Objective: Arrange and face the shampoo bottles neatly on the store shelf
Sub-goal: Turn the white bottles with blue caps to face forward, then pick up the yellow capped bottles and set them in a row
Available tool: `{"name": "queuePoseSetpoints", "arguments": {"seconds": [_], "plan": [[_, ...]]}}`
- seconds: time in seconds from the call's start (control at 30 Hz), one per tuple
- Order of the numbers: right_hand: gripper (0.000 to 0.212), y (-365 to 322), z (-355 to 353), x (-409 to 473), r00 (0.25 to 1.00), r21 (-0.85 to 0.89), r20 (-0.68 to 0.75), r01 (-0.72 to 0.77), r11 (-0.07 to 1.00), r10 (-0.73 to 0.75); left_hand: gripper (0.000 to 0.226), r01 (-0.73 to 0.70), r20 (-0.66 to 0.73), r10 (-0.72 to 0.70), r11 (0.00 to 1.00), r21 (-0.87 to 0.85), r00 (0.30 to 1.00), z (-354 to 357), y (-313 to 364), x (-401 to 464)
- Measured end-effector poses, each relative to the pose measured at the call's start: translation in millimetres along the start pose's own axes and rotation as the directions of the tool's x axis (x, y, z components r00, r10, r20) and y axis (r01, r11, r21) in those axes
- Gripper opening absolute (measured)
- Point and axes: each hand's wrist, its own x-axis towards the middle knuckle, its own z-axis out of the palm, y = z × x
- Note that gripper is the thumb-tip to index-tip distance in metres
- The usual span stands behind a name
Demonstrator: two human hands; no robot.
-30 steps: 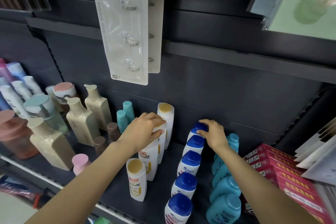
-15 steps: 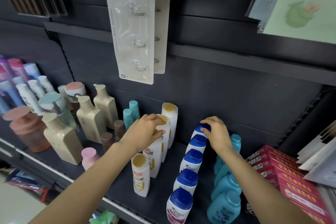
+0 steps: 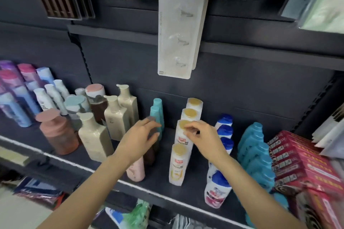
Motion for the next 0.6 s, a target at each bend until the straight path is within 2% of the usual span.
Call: {"name": "queuePoseSetpoints", "arguments": {"seconds": [0.13, 0.23, 0.33, 0.47, 0.6], "plan": [[0.033, -15.6, 32.9, -19.9, 0.994, -0.106, 0.027, -0.107, 0.989, 0.111, 0.042, -0.043, 0.063, 0.041, 0.998, 0.035, 0.997, -5.9, -34.6, -22.7], [0.039, -23.3, 48.9, -30.5, 0.979, -0.183, 0.047, -0.186, 0.965, 0.197, 0.051, -0.047, 0.13, 0.048, 0.999, -0.016, 0.99, -7.3, -58.3, -37.1], [0.045, -31.4, 55.3, -34.2, 0.958, -0.241, 0.05, -0.265, 0.934, 0.284, 0.048, -0.057, 0.191, 0.062, 0.998, -0.035, 0.98, -8.6, -72.2, -48.4], [0.06, -41.7, 56.6, -39.7, 0.931, -0.293, 0.056, -0.329, 0.898, 0.36, 0.04, -0.088, 0.16, 0.106, 0.989, -0.118, 0.981, -11.6, -77.5, -56.8], [0.055, -44.8, 56.7, -48.2, 0.924, -0.245, 0.036, -0.362, 0.9, 0.382, 0.038, -0.157, 0.118, 0.167, 0.983, -0.095, 0.979, -12.5, -77.3, -61.4]]}}
